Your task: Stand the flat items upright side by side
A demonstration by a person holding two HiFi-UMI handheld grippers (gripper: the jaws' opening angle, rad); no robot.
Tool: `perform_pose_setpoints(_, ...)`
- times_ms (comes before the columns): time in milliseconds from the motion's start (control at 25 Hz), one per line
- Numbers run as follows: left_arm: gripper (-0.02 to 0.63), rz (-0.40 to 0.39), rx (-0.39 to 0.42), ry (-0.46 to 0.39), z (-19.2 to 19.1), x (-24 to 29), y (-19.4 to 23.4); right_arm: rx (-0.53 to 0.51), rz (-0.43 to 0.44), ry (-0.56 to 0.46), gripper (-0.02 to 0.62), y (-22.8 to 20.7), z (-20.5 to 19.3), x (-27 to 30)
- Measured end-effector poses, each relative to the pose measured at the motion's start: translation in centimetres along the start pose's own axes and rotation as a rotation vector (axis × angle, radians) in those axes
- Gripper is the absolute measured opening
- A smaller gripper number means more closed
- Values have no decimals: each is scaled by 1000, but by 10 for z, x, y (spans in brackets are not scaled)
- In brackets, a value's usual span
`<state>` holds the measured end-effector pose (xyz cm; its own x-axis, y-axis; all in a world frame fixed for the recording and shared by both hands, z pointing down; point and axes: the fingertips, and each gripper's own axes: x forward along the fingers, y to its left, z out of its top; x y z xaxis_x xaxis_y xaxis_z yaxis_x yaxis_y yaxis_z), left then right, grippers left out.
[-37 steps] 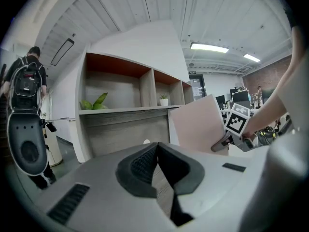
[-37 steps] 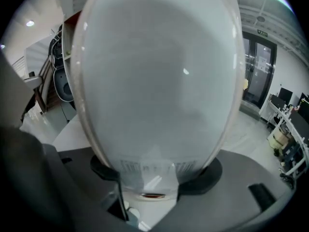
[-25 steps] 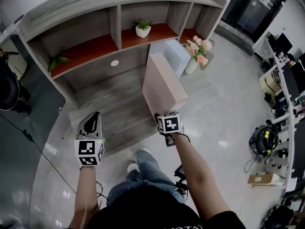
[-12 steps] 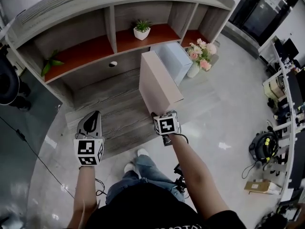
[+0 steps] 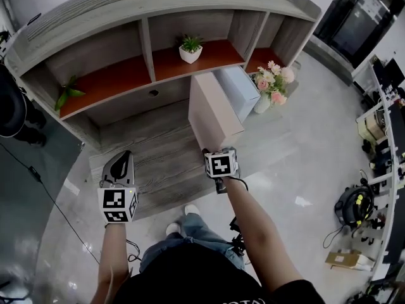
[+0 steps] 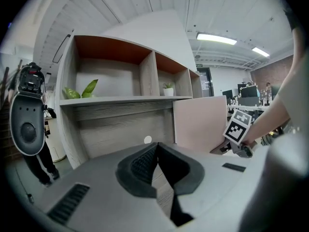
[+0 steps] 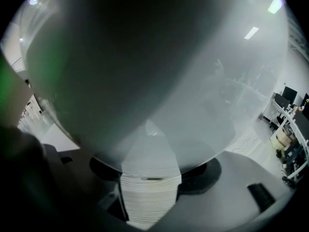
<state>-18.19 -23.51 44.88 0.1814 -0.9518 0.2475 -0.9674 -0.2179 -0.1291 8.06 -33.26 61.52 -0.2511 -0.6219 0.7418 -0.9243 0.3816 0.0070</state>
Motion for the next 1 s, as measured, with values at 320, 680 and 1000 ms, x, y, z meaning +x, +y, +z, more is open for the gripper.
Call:
perform_pose_setpoints(320,11,31,6,10,4,12,8,10,-1,3,314,-16,21,18)
perform_pose_setpoints(680,11,49,-1,29,2,22,17,78,-56,38,322,-36,37,38)
perform_pose_setpoints(1000,11,36,-1,33,2,31,20,103,-42,56,336,-38,40,41)
